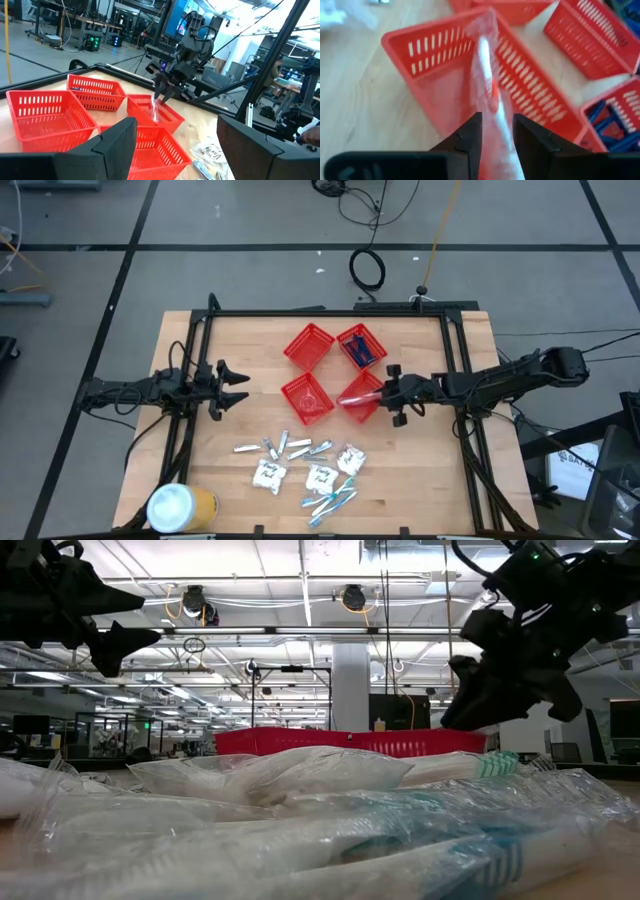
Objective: Pick & Place Travel size toiletries
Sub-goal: Put the orange toothbrush into the bottom right red bin, then put the green toothbrush into the bottom right red bin
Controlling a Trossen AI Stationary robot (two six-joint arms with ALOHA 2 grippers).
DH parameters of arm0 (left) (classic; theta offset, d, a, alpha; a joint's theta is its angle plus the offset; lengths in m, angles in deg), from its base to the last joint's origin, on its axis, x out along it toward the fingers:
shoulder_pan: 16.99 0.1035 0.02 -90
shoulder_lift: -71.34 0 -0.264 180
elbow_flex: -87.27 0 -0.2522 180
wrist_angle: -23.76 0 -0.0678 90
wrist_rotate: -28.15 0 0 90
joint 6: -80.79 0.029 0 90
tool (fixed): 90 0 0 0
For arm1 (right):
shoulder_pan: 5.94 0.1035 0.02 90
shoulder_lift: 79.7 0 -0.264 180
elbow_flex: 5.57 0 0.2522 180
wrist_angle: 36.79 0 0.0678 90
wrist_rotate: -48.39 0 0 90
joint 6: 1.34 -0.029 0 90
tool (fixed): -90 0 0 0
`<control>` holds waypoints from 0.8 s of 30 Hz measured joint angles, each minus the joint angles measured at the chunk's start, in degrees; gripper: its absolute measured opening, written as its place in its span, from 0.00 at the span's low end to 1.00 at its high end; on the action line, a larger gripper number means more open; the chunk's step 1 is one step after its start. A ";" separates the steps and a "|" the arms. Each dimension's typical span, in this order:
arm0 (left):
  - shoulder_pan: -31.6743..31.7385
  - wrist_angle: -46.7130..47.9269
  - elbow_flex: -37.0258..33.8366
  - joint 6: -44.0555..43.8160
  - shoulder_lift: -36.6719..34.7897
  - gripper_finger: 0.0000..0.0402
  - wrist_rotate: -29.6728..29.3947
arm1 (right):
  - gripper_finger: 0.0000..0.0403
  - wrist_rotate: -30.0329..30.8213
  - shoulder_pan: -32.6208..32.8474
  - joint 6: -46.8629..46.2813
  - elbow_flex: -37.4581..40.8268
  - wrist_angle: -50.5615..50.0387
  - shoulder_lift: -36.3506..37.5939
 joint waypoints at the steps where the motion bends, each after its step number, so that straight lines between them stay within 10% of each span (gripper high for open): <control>1: 0.01 0.01 0.00 -0.01 0.01 0.67 0.01 | 0.23 0.00 0.00 0.34 0.00 0.64 -0.02; 11: 0.00 -0.01 0.00 -0.01 -0.01 0.67 0.00 | 0.23 -0.27 0.62 -2.18 -0.04 8.92 -0.02; 18: 0.01 -0.01 0.00 -0.01 -0.01 0.67 0.00 | 0.24 -16.55 5.14 -8.95 -0.36 15.82 -0.02; 24: 0.00 -0.01 0.00 -0.01 -0.01 0.67 0.00 | 0.32 -11.71 16.50 -13.03 -6.51 8.42 -1.33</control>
